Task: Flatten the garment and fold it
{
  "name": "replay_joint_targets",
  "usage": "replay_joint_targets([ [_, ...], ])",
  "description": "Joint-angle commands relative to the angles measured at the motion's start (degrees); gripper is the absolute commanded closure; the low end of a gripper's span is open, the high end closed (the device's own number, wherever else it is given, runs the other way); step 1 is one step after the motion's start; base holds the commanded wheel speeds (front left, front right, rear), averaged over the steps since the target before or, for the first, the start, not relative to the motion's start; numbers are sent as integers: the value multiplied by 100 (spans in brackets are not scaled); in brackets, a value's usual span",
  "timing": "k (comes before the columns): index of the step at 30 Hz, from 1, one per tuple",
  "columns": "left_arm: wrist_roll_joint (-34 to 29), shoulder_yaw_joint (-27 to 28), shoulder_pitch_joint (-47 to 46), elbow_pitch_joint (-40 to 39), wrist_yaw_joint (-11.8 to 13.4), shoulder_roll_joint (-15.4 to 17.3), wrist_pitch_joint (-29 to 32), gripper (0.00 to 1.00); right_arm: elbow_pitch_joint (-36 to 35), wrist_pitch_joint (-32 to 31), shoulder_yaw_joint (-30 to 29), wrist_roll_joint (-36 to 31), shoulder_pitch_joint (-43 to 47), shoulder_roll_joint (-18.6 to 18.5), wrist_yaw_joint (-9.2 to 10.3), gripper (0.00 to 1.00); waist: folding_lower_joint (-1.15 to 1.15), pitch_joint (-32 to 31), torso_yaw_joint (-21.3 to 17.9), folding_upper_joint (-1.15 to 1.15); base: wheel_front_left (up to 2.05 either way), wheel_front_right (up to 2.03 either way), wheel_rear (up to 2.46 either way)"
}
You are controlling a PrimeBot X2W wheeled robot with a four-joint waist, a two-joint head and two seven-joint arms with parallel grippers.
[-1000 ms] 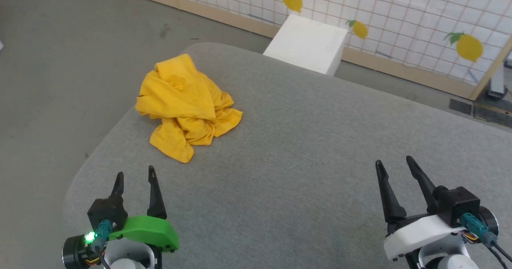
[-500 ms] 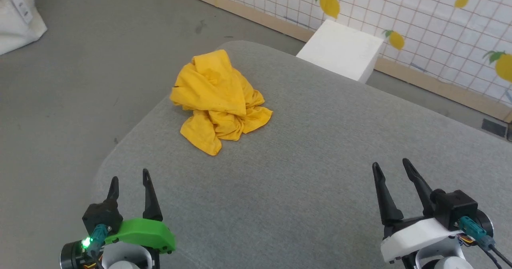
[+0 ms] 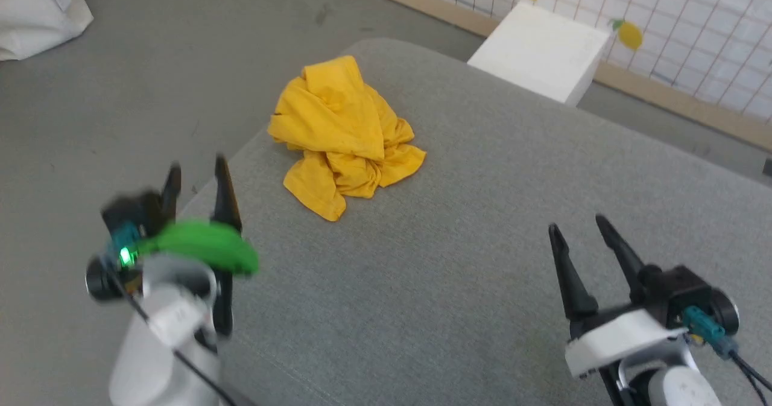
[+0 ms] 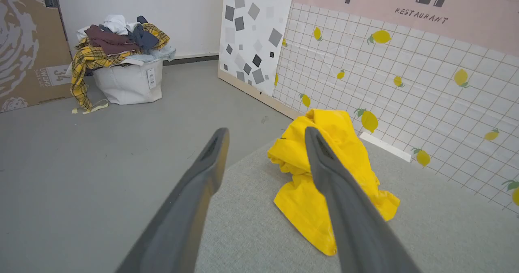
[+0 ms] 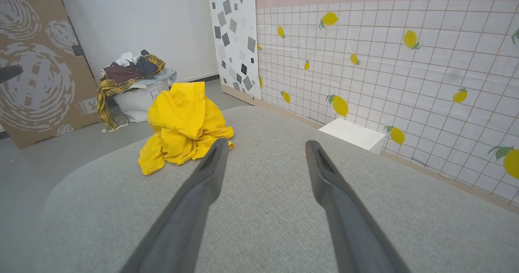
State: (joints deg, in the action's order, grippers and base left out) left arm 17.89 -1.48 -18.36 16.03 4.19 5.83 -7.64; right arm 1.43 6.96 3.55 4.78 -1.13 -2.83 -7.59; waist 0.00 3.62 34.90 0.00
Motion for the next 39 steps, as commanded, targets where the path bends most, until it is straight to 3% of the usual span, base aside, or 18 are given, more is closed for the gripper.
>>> replay_joint_targets([
  [1,122,16,-336,78,-61,56,120,0,-83,-40,14,-78,-170,-5,10,0,0,735,-552,0,0,0,0],
  [9,632,300,-2082,696,-222,519,1363,0,-400,-189,82,-298,-787,-84,10,0,0,2216,-1560,0,0,0,0],
  [17,1016,526,-2650,1126,-145,1053,2855,0,-333,-8,170,-245,-1308,-96,10,0,0,3081,-2299,0,0,0,0],
  [23,1348,700,-2423,1400,37,1189,3808,0,-144,202,159,-174,-1514,-72,10,0,0,3255,-2615,0,0,0,0],
  [29,1309,405,-1907,1566,88,1393,5002,0,135,367,91,-109,-1472,-46,10,0,0,2947,-2705,0,0,0,0],
  [30,1338,395,-1859,1520,70,1396,5089,9,172,391,70,-99,-1452,-42,10,0,0,2867,-2701,0,0,0,0],
  [31,1331,367,-1801,1421,53,1406,5119,49,223,423,51,-84,-1419,-36,10,0,0,2727,-2695,0,0,0,0],
  [33,1171,366,-1740,1155,49,1535,4774,100,311,471,39,-47,-1353,-27,10,0,0,2451,-2692,0,0,0,0],
  [39,481,476,-1841,592,95,1859,2574,100,599,599,-18,85,-1082,-11,10,0,0,1440,-2733,0,0,0,0],
])
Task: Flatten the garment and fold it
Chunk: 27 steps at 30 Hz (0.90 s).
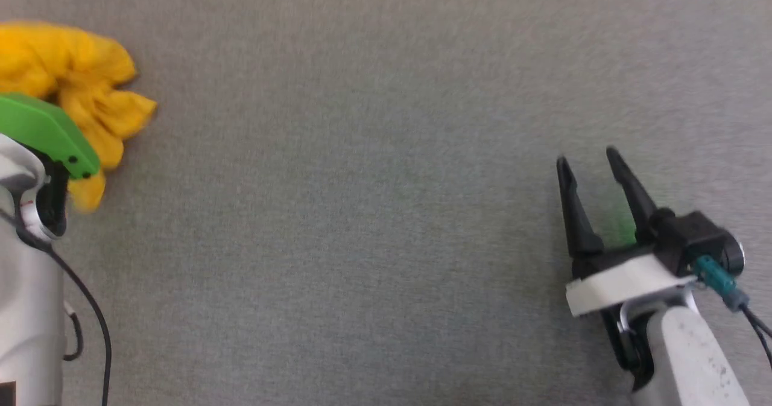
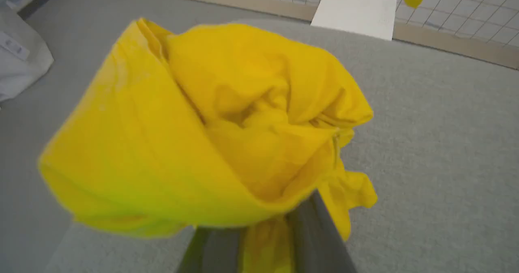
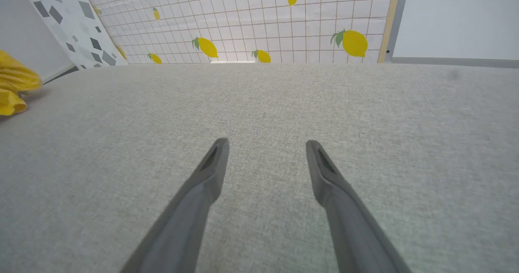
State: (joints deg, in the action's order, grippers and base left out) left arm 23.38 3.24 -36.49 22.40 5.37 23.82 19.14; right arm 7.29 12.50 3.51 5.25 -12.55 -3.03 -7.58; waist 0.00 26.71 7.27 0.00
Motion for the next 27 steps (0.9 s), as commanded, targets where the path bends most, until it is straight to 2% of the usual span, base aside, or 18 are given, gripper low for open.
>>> replay_joint_targets([
  [1,-172,-17,-72,-112,-39,101,-395,100,42,58,-32,63,117,10,9,0,0,-1006,18,0,0,0,0],
  [3,-440,-129,-166,-275,-71,177,-1013,100,126,91,-67,178,291,12,9,0,0,-1381,-28,0,0,0,0],
  [6,-700,-348,-344,-502,-164,178,-1629,100,191,117,-124,286,538,13,9,0,0,-1791,-123,0,0,0,0],
  [12,-950,-928,-685,-1007,-369,-149,-2163,100,167,114,-278,332,929,14,9,0,0,-2342,-501,0,0,0,0],
  [16,-973,-1389,-778,-1241,-498,-568,-2243,100,73,42,-309,324,1078,14,9,0,0,-2495,-884,0,0,0,0],
  [21,-816,-2000,-594,-1236,-648,-1260,-2157,100,-58,-72,-332,317,1229,14,9,0,0,-2521,-1406,0,0,0,0],
  [24,-611,-2359,-308,-899,-787,-1644,-1957,100,-122,-142,-333,308,1295,14,9,0,0,-2488,-1693,0,0,0,0],
  [27,-340,-2711,73,-382,-903,-1871,-1551,100,-171,-196,-322,306,1325,14,9,0,0,-2449,-1924,0,0,0,0],
])
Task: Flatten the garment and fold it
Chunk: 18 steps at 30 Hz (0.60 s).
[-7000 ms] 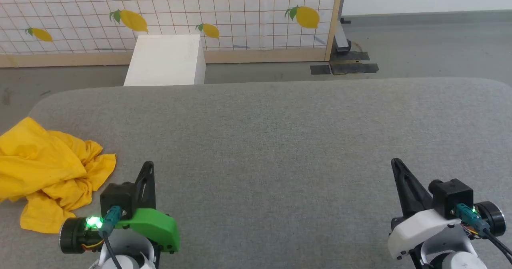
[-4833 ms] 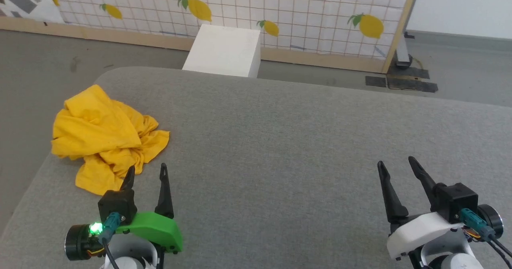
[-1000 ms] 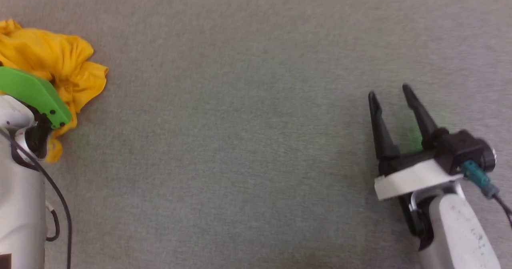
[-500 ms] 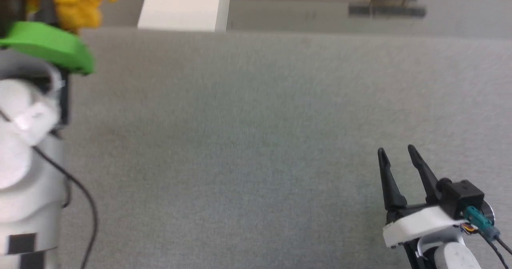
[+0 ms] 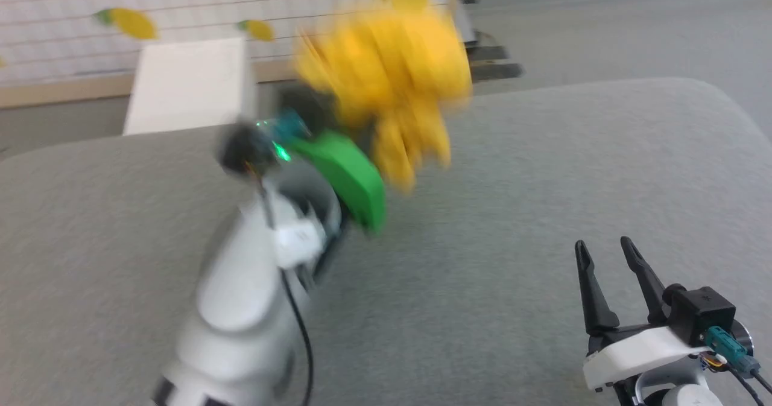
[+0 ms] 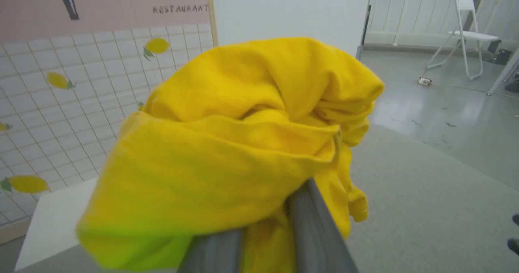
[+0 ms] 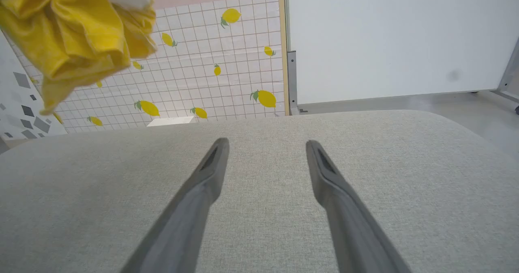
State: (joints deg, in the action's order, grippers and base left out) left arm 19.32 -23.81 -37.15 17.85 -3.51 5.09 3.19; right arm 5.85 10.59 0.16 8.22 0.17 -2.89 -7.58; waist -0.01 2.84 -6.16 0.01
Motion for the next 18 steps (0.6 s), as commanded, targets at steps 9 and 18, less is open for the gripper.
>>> replay_joint_targets([
  [9,1031,-1109,965,1687,-328,-175,2629,100,-83,-41,60,70,35,1,9,0,1,38,-884,-1,0,0,0],
  [18,1174,-616,986,1093,143,-65,2008,0,-81,-19,19,117,53,1,9,0,1,48,-510,-1,0,0,0],
])
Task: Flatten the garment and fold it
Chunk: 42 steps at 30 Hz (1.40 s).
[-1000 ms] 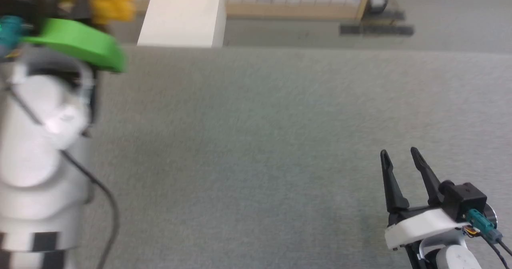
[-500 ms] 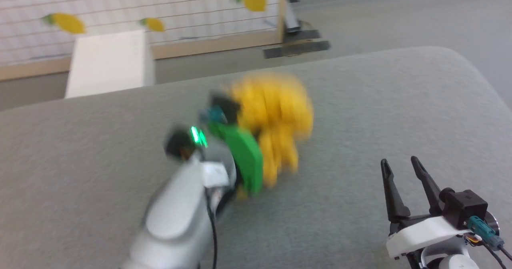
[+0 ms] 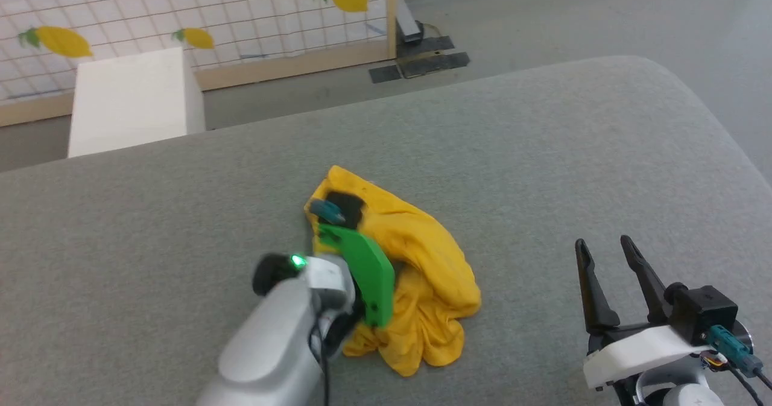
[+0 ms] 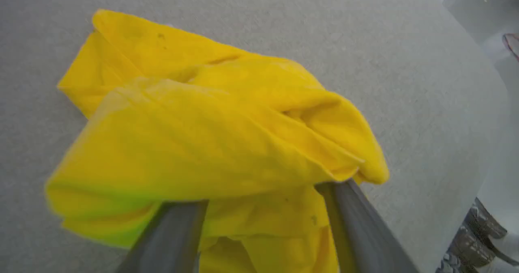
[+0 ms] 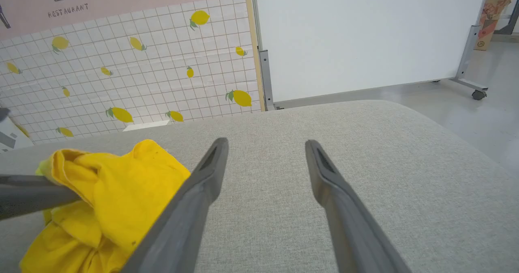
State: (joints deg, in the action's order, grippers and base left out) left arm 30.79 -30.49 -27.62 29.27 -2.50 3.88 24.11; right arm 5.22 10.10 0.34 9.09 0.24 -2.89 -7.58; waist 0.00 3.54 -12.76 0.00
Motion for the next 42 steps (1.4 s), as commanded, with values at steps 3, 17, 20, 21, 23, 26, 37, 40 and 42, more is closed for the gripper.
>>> replay_joint_targets([
  [3,-18,449,173,-664,306,167,-1001,0,-52,43,-18,36,53,2,9,0,0,-62,352,0,0,0,0],
  [17,-859,1540,1512,-1897,1264,880,-3853,0,-237,-142,381,-110,-281,2,9,0,0,147,1159,0,0,0,0],
  [20,-1006,1742,1700,-2076,1242,799,-3904,0,-249,-428,636,-84,-519,2,9,0,0,253,1322,0,0,0,0],
  [21,-1098,1845,1766,-2227,1222,740,-3906,0,-224,-613,733,-73,-632,2,9,0,0,294,1387,0,0,0,0],
  [23,-1229,2029,1915,-2445,1176,590,-3908,0,-135,-1060,935,21,-855,2,9,0,0,362,1487,0,0,0,0],
  [26,-1396,2278,2096,-2628,1099,378,-3909,0,117,-2007,1210,207,-1144,2,9,0,0,429,1605,0,0,0,0],
  [37,-1698,2654,2189,-2564,622,-25,-3910,0,245,-3881,1853,234,-1757,2,9,100,0,490,1927,0,0,0,0],
  [40,-1722,2699,2174,-2512,535,-62,-3910,0,169,-3702,2391,300,-1964,2,9,100,0,495,1966,0,0,0,0],
  [42,-1736,2718,2162,-2484,490,-76,-3910,0,200,-3639,2914,491,-2089,2,9,100,0,496,1988,0,0,0,0],
])
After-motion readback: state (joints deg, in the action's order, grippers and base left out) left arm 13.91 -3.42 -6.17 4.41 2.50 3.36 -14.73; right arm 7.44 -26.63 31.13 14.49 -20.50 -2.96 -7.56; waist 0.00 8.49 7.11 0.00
